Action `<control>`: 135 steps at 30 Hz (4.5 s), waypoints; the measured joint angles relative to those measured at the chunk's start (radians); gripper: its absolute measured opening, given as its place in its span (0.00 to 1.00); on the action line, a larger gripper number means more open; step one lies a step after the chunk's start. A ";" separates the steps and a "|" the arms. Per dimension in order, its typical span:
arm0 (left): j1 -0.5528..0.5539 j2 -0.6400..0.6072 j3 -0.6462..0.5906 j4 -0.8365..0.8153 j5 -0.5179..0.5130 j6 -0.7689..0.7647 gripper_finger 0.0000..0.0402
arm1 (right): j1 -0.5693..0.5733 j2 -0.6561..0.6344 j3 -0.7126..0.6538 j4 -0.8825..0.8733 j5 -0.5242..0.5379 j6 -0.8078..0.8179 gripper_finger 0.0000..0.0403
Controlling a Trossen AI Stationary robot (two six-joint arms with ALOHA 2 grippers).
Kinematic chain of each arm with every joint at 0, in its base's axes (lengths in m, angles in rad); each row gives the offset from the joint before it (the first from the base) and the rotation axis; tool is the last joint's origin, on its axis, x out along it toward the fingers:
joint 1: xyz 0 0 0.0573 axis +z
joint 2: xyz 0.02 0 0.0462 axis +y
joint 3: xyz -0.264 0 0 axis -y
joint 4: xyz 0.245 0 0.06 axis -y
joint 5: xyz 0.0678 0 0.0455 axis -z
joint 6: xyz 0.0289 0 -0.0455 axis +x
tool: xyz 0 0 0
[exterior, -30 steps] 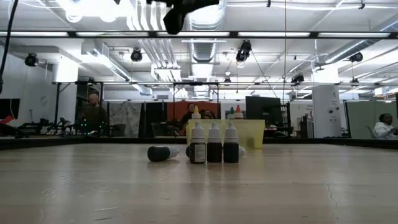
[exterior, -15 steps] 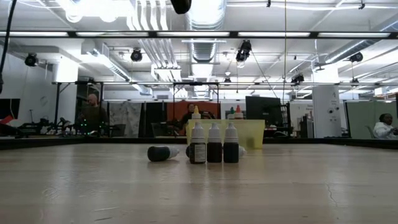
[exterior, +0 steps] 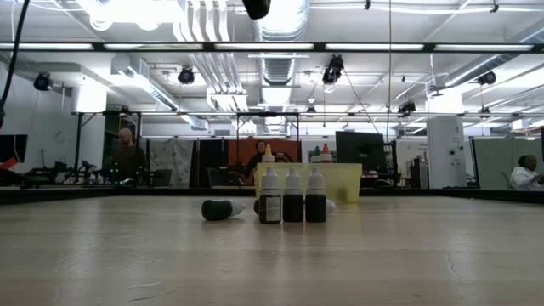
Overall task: Pick & Place food coloring
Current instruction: Put the top small red food coloring bottle into the yellow bin
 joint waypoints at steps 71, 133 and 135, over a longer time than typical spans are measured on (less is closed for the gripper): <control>0.011 -0.001 -0.003 -0.044 0.033 0.005 0.33 | 0.000 0.113 0.058 -0.062 -0.053 -0.020 0.13; 0.153 -0.109 -0.005 -0.605 -0.226 0.158 0.53 | -0.403 0.694 0.169 -0.471 -0.096 -0.229 0.13; 0.153 -0.110 -0.005 -0.605 -0.226 0.158 0.53 | -0.403 0.737 0.222 -0.529 -0.084 -0.260 0.13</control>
